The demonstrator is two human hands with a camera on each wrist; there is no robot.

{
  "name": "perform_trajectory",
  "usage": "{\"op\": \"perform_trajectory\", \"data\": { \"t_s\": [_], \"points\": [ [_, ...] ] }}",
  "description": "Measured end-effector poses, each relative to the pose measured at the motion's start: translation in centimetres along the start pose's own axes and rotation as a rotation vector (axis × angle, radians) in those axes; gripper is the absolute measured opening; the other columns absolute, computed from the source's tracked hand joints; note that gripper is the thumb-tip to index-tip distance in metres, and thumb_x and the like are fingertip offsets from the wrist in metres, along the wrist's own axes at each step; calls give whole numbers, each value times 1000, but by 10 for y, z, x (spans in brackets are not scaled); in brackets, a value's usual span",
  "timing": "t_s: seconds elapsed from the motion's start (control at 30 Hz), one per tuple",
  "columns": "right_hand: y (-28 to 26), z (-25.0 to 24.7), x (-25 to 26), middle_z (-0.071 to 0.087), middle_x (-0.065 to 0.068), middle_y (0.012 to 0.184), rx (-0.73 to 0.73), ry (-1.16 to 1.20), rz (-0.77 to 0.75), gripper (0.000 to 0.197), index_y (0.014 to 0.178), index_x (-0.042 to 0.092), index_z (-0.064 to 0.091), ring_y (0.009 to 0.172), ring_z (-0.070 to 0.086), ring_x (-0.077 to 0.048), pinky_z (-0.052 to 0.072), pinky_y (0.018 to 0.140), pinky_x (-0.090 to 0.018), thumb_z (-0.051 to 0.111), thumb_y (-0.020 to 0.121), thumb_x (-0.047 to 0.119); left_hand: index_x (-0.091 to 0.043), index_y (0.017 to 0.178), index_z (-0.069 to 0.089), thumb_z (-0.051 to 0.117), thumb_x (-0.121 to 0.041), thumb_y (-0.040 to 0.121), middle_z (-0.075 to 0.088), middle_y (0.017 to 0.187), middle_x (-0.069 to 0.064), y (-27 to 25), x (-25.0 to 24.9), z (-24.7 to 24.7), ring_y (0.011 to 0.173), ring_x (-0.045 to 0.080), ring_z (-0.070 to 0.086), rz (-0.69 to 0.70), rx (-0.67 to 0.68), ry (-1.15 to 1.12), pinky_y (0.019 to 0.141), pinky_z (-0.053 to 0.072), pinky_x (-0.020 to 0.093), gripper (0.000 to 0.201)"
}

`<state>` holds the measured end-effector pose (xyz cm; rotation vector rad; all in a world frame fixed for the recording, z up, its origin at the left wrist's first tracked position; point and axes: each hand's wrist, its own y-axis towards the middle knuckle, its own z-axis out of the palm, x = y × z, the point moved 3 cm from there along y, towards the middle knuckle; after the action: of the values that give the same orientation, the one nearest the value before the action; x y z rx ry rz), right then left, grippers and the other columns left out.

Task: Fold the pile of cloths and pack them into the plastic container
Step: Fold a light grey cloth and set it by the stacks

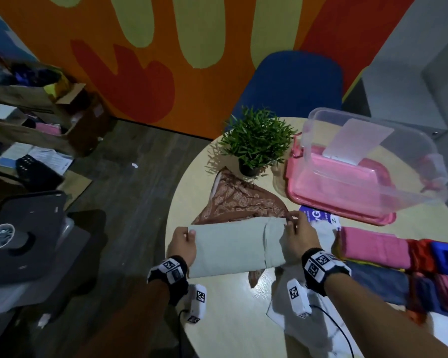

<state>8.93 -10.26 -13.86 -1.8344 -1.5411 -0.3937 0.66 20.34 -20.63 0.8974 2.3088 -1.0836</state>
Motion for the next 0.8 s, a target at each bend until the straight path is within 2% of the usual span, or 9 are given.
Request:
{"op": "perform_trajectory", "data": {
  "t_s": [0.1, 0.2, 0.3, 0.43, 0.5, 0.57, 0.63, 0.73, 0.8],
  "points": [
    [-19, 5, 19, 41, -14, 146, -85, -256, -332, 45, 143, 10, 41, 136, 40, -28, 35, 113, -39, 44, 102, 30, -15, 130, 43, 50, -33, 98, 54, 131, 15, -6, -13, -4, 115, 38, 55, 60, -70, -5, 94, 46, 41, 38],
    [-50, 37, 28, 13, -4, 164, 107, -589, -700, 59, 156, 25, 19, 150, 13, -26, 14, 119, -48, 33, 102, 42, -16, 139, 34, 58, -31, 92, 38, 141, 12, -31, -29, -5, 127, 33, 43, 348, -201, 270, 103, 43, 49, 55],
    [-53, 69, 3, -9, 3, 166, 329, -755, -681, 67, 159, 26, 8, 152, -7, -23, -1, 120, -47, 28, 97, 45, -26, 151, 16, 50, -38, 94, 13, 159, 5, -51, -35, 6, 146, 28, 19, 494, -129, 521, 112, 34, 51, 67],
    [-43, 75, -23, 17, -7, 163, 366, -890, -525, 75, 154, 12, 30, 148, 27, -29, 15, 116, -49, 38, 92, 53, -29, 154, -16, 11, -53, 99, -22, 162, -9, -41, -6, 22, 150, 17, -16, 503, 196, 824, 121, 4, 49, 65],
    [-40, 71, -26, -2, -4, 165, 350, -865, -501, 82, 157, 10, 14, 152, 11, -27, 6, 116, -47, 31, 94, 59, -31, 150, -25, -6, -58, 90, -28, 159, -13, -31, 7, 17, 149, 13, -18, 484, 224, 890, 119, -2, 51, 69],
    [-40, 68, -23, -30, 1, 158, 408, -892, -469, 88, 155, 13, -14, 150, -21, -20, -11, 119, -46, 22, 93, 65, -30, 150, -26, -10, -60, 84, -29, 158, -13, -30, 10, 15, 149, 12, -17, 478, 230, 887, 118, -4, 52, 74],
    [-43, 64, -11, -33, 0, 156, 462, -911, -457, 97, 154, 14, -19, 148, -26, -20, -14, 120, -48, 30, 89, 68, -29, 154, -17, 2, -57, 93, -25, 161, -9, -34, 5, 13, 151, 16, -13, 470, 208, 844, 119, 2, 51, 70],
    [-57, 63, 11, -9, -5, 165, 456, -835, -567, 96, 158, 12, 1, 153, -7, -27, -5, 122, -45, 49, 86, 52, -26, 152, 19, 37, -41, 100, 11, 161, -1, -38, -3, -3, 145, 23, 19, 417, 66, 666, 115, 25, 47, 57],
    [-72, 71, 23, 24, -13, 160, 394, -713, -734, 82, 152, 12, 25, 147, 24, -35, 18, 120, -45, 55, 81, 37, -23, 145, 36, 45, -29, 98, 33, 150, 1, -38, -5, -13, 133, 23, 36, 380, 30, 580, 110, 34, 42, 48]
  ]
}}
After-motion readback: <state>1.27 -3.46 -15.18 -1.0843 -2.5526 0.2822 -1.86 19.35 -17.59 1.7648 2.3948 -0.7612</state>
